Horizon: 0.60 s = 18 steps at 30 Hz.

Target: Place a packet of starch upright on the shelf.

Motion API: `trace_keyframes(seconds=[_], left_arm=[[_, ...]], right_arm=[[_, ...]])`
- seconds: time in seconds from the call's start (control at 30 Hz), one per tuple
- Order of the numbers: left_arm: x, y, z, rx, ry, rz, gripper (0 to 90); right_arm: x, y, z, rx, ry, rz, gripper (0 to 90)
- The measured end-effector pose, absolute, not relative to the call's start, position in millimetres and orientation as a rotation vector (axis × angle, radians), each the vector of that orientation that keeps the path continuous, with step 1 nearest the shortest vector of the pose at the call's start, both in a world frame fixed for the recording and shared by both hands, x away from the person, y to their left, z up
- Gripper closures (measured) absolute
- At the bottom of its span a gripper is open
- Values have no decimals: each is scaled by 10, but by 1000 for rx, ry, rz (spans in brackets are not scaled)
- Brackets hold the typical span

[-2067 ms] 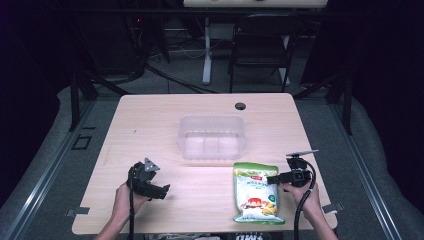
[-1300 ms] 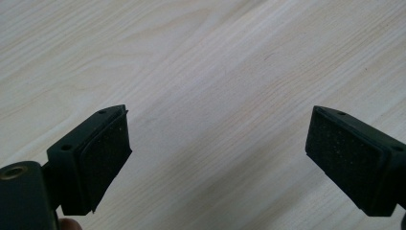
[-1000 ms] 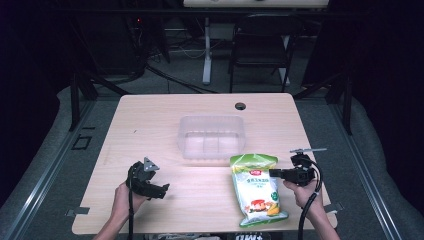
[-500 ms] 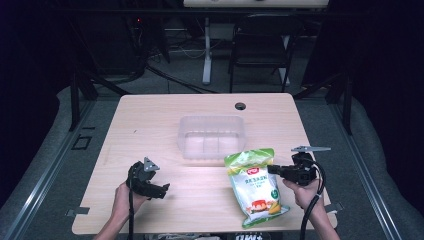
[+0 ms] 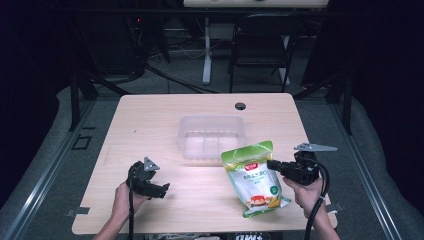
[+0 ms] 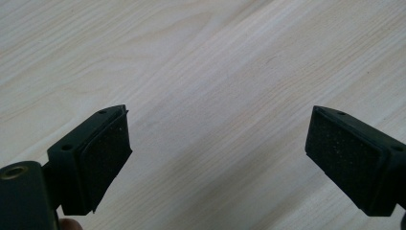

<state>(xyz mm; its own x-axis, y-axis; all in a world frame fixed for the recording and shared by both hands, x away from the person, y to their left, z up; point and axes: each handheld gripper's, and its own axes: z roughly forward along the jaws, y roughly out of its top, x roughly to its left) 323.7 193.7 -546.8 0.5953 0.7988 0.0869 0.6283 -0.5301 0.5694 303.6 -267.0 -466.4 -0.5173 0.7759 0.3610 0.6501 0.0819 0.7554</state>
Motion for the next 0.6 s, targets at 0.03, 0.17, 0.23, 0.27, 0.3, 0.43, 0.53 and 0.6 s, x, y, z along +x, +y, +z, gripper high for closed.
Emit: trace_keyframes(seconds=[0.03,0.17,0.23,0.27,0.3,0.43,0.53,0.6], left_arm=[[3236,1936,-5468,2337,1133,467,80],[3236,1941,-5466,2337,1132,468,80],[3237,1942,-5465,2336,1131,470,80],[3237,1942,-5464,2335,1131,470,80],[3237,1943,-5464,2332,1131,469,80],[3235,1945,-5458,2328,1131,473,80],[3236,1950,-5454,2318,1133,476,80],[3238,1953,-5449,2317,1131,479,80]], right_arm=[[3019,-2652,-4645,1454,2198,1433,900],[2970,-2592,-4576,1415,2192,1459,900],[2957,-2568,-4549,1404,2195,1457,900],[2953,-2556,-4536,1395,2200,1456,900],[2949,-2545,-4525,1391,2199,1456,900],[2939,-2510,-4487,1377,2203,1450,900],[2936,-2480,-4460,1372,2205,1451,900],[2931,-2463,-4444,1363,2208,1446,900]])
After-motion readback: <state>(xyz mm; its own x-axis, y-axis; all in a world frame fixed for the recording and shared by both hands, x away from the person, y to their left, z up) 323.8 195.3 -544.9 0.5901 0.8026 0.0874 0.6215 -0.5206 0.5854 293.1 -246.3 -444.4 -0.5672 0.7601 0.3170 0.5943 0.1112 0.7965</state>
